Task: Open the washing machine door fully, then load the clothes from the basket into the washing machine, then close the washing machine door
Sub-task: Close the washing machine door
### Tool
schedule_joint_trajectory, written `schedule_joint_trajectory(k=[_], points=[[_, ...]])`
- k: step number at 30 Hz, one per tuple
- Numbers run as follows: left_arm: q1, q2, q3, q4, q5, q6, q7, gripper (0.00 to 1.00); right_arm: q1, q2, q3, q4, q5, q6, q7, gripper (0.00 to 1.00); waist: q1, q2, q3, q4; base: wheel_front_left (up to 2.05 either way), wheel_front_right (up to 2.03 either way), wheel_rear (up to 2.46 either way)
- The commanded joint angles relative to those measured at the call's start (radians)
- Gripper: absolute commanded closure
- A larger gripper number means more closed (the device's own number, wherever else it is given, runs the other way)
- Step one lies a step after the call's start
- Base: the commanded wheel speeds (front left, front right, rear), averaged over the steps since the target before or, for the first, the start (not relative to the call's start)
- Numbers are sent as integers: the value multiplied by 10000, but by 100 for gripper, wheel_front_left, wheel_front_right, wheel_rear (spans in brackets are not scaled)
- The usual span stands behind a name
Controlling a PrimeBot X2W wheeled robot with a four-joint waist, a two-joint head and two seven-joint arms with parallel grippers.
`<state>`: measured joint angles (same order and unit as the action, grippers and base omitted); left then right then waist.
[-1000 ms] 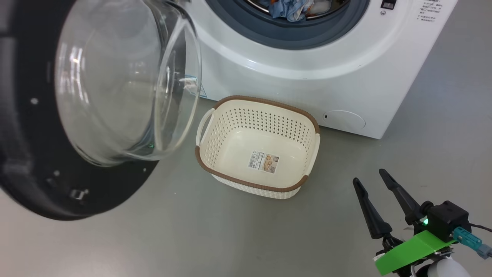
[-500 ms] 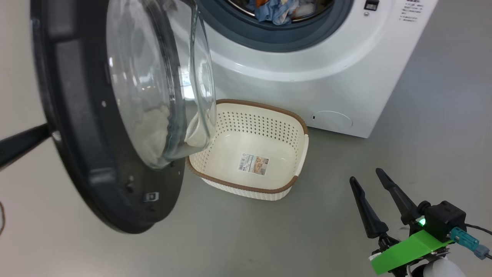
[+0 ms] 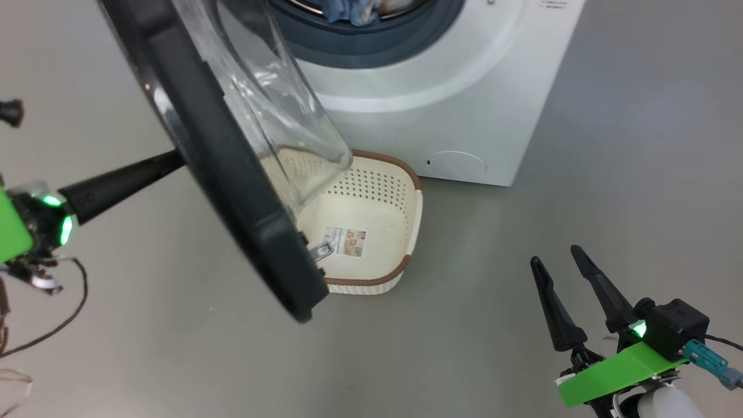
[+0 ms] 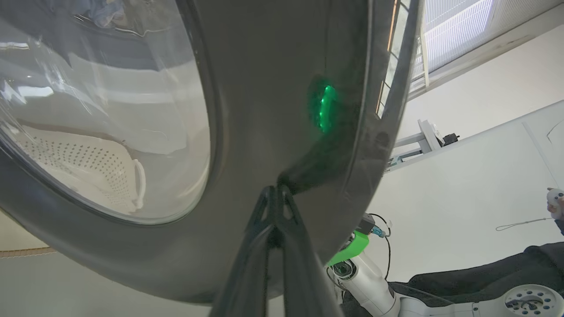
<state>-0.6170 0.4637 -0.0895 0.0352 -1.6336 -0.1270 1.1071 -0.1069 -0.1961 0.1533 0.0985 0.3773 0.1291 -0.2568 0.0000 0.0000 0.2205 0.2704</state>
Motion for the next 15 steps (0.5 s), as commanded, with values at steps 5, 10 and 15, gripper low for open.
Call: schedule_joint_trajectory(k=[5, 10, 15], points=[[-1013, 60, 220, -40, 563, -36, -399, 100, -383, 184, 128, -335, -164, 16, -49, 0, 0, 0, 376, -832, 0, 0, 0], [-1503, -256, 101, 335, 848, -36, -776, 100, -494, 359, 19, -385, -196, 16, -49, 0, 0, 0, 583, -1347, 0, 0, 0], [-2055, -532, 8, 725, 1182, -36, -1269, 100, -607, 532, -83, -453, -228, 16, -49, 0, 0, 0, 823, -1795, 0, 0, 0]])
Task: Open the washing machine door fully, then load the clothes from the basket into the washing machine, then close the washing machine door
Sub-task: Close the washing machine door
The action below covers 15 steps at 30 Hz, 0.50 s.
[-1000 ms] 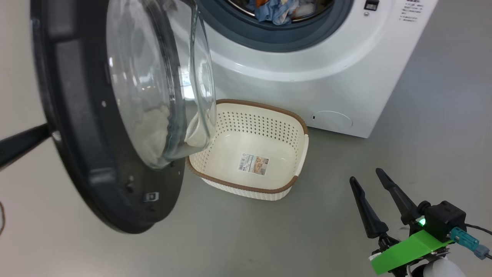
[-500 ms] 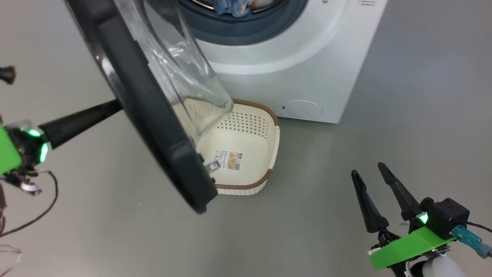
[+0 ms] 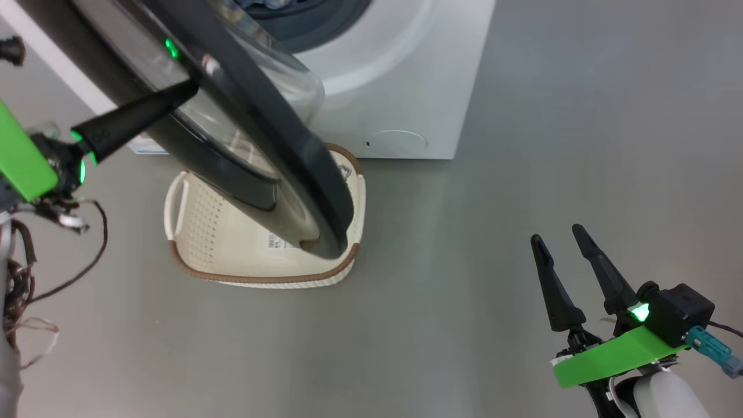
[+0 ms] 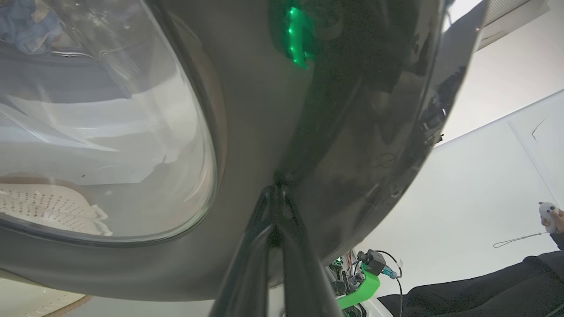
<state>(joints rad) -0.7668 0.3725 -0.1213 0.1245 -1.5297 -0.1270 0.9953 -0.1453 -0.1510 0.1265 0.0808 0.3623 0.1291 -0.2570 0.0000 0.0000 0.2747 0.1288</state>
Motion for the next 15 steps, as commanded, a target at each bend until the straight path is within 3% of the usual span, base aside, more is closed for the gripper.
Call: schedule_joint_trajectory(k=[1, 15], points=[[-662, 331, 289, -98, 210, -36, -239, 100, -252, 110, 172, -287, -80, 16, -48, 0, 0, 0, 325, -464, 0, 0, 0], [-1928, 146, 297, 1165, 834, -36, -1556, 100, -633, 496, 125, -384, -114, 16, -48, 0, 0, 0, 868, -1407, 0, 0, 0]])
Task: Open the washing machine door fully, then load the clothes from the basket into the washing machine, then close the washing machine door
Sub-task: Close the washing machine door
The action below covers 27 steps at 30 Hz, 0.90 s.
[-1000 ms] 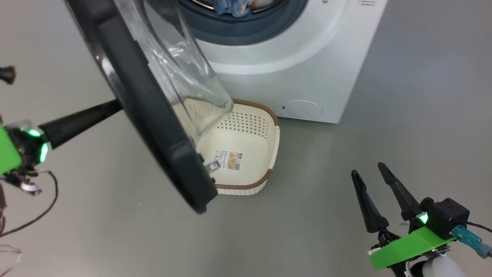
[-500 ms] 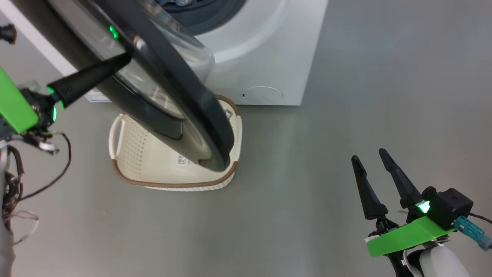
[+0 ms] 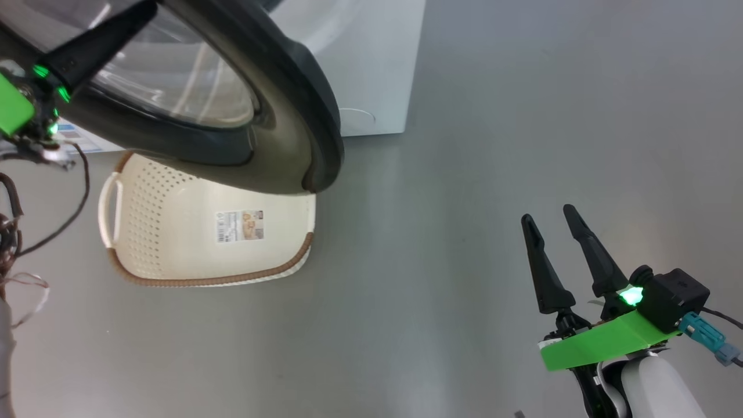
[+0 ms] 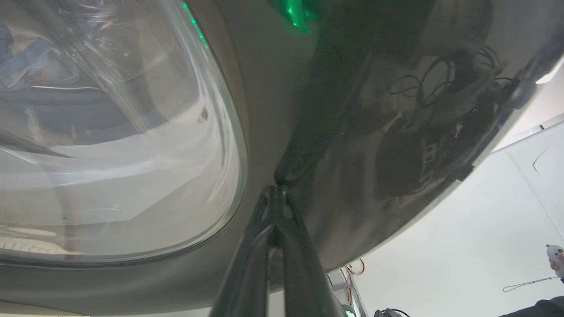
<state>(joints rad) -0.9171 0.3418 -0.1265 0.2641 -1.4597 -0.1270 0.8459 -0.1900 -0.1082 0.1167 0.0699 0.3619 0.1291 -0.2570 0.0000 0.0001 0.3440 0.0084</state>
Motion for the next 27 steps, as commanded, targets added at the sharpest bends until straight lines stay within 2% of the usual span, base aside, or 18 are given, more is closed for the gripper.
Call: schedule_joint_trajectory(k=[1, 16, 27], points=[[-509, 472, 358, -144, 183, -36, -174, 100, -209, 95, 217, -281, -109, 16, -48, 0, 0, -1, 215, -269, 0, 0, 0], [-1681, 573, 244, 969, 506, -36, -1705, 100, -353, 374, 144, -330, -118, 16, -48, 0, 0, -1, 515, -1015, 0, 0, 0], [-906, 800, -292, 815, 187, -36, -1822, 100, -163, 267, 97, -250, -149, 16, -48, 0, 0, -1, 47, -672, 0, 0, 0]])
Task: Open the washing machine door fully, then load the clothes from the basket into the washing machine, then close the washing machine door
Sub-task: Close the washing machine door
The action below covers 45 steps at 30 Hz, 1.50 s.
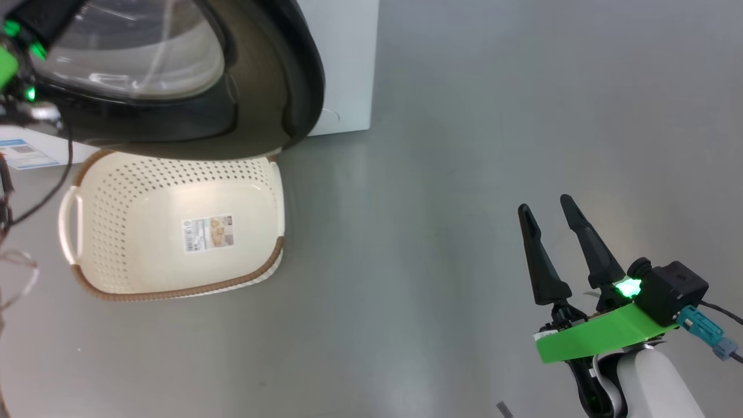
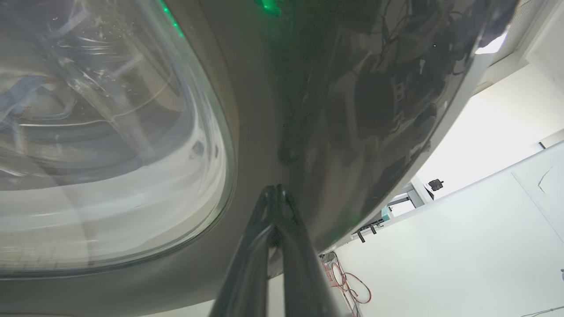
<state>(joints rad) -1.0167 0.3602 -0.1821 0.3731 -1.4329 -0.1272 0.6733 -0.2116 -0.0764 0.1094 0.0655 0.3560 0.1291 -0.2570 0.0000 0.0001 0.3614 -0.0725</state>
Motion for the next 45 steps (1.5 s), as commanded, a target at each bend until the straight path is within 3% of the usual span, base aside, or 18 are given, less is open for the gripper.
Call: schedule_joint_trajectory(k=[1, 9, 12, 22, 24, 26, 27, 45], points=[[223, 631, 266, -329, -140, -35, -160, 100, 77, -81, 170, -201, -91, 16, -48, 0, 0, -1, -181, 200, 0, 0, 0], [1409, 869, 213, -792, -390, -35, -634, 99, 266, -369, 167, -163, -82, 16, -48, 0, 0, -1, -589, 663, 0, 0, 0], [1970, 981, 166, -966, -454, -35, -826, 93, 371, -481, 156, -159, -79, 16, -48, 0, 0, -1, -758, 847, 0, 0, 0], [4112, 1259, -173, -1586, -528, -35, -1686, 60, 672, -700, 79, -168, -34, 16, -48, 0, 0, -1, -1104, 1262, 0, 0, 0], [4495, 1258, -272, -1651, -529, -35, -1909, 51, 735, -738, 45, -154, -19, 16, -48, 0, 0, -1, -1196, 1320, 0, 0, 0], [4852, 1274, -348, -1673, -502, -35, -2171, 13, 805, -765, 26, -145, -4, 16, -48, 0, 0, -1, -1276, 1350, 0, 0, 0], [5027, 1286, -406, -1687, -472, -35, -2307, 0, 847, -779, 16, -142, 3, 16, -48, 0, 0, -1, -1318, 1363, 0, 0, 0], [7526, 1696, -1438, -1262, -156, -35, -5527, 0, 1418, -896, -241, -112, 92, 16, -48, 0, 0, -1, -1675, 1357, 0, 0, 0]])
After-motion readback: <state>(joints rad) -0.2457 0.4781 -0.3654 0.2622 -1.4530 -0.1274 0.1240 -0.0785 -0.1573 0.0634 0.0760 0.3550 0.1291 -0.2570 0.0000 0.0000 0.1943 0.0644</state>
